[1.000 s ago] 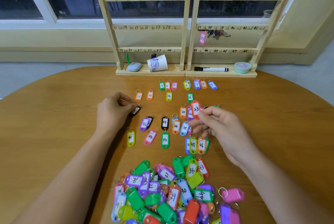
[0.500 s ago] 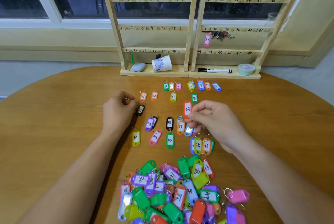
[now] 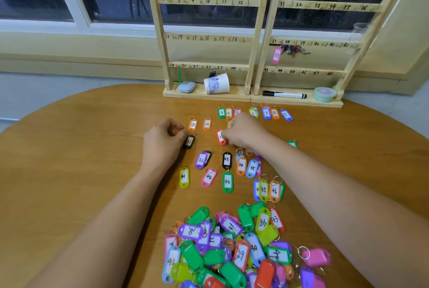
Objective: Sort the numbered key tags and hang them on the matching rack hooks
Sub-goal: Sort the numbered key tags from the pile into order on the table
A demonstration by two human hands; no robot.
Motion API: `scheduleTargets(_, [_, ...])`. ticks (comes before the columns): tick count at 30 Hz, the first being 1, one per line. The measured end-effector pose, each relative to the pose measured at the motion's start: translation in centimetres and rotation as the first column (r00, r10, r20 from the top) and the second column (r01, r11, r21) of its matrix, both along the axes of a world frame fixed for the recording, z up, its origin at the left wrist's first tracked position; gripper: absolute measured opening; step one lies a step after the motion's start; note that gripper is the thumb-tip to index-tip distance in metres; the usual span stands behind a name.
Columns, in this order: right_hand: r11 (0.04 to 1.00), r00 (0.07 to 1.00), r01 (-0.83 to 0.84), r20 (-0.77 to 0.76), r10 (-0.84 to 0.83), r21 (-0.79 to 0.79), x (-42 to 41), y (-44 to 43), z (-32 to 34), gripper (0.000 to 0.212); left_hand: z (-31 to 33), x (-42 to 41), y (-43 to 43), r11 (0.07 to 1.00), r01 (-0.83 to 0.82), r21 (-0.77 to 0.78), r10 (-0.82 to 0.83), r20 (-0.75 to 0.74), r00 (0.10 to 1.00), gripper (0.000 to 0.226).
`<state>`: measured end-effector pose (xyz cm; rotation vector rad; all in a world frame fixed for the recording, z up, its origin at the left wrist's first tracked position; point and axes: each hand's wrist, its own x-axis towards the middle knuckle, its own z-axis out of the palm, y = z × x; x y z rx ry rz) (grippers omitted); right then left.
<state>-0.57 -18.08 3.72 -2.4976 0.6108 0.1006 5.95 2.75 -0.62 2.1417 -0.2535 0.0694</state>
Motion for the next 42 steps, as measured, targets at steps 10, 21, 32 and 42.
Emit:
scheduleTargets(10, [0.999, 0.998, -0.030, -0.065, 0.027, -0.037, -0.6, 0.4, 1.5, 0.025, 0.1, -0.1, 0.2, 1.000, 0.017, -0.006, -0.017, -0.011, 1.000, 0.011])
scheduleTargets(21, [0.985, 0.968, -0.119, 0.235, 0.086, 0.127, -9.6, -1.3, 1.5, 0.021, 2.2, -3.6, 0.9, 0.983, 0.182, -0.031, -0.184, -0.080, 0.980, 0.005])
scheduleTargets(32, [0.922, 0.916, -0.382, 0.163, 0.367, 0.070, -19.6, -1.5, 0.4, 0.014, 2.5, -10.1, 4.1, 0.845, 0.505, 0.176, -0.480, -0.168, 0.861, 0.013])
scheduleTargets(42, [0.881, 0.879, -0.472, 0.065, 0.472, -0.023, -20.0, -1.8, -0.2, 0.020, 3.2, -11.4, 6.5, 0.750, 0.582, 0.313, -0.566, -0.150, 0.811, 0.017])
